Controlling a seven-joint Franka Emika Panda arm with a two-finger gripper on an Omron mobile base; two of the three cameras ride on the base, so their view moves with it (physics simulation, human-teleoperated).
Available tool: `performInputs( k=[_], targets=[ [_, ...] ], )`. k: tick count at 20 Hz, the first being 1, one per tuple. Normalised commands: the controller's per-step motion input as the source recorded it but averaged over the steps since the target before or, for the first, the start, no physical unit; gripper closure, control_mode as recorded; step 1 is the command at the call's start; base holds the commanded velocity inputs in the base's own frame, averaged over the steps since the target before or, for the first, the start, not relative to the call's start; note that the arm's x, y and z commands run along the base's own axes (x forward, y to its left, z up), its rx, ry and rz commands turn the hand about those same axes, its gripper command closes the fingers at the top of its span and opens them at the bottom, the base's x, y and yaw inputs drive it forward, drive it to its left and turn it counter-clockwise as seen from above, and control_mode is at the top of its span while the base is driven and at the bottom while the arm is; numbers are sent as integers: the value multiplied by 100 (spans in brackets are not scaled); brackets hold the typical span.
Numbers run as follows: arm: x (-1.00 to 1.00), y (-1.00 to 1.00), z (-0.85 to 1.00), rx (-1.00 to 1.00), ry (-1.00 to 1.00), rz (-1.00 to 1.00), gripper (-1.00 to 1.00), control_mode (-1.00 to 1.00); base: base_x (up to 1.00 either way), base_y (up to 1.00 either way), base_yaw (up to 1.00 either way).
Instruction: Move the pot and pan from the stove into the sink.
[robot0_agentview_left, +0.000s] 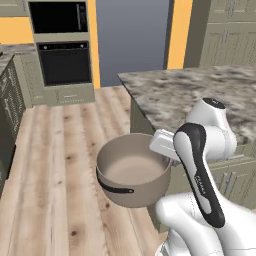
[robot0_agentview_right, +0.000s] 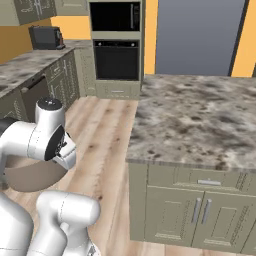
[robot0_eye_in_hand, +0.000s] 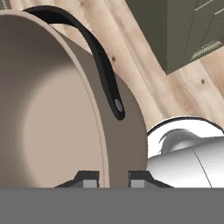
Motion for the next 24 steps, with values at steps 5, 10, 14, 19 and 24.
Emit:
performInputs(
  k=[5,10,14,19,24],
  targets=[
    [0,0,0,0,0,0,100,100,-1,77,0],
    [0,0,0,0,0,0,100,100,-13,37,2],
    [0,0,0,0,0,0,100,100,-2,20,3],
    [0,0,0,0,0,0,100,100,56,28,0],
    [0,0,0,0,0,0,100,100,73,28,0]
  ],
)
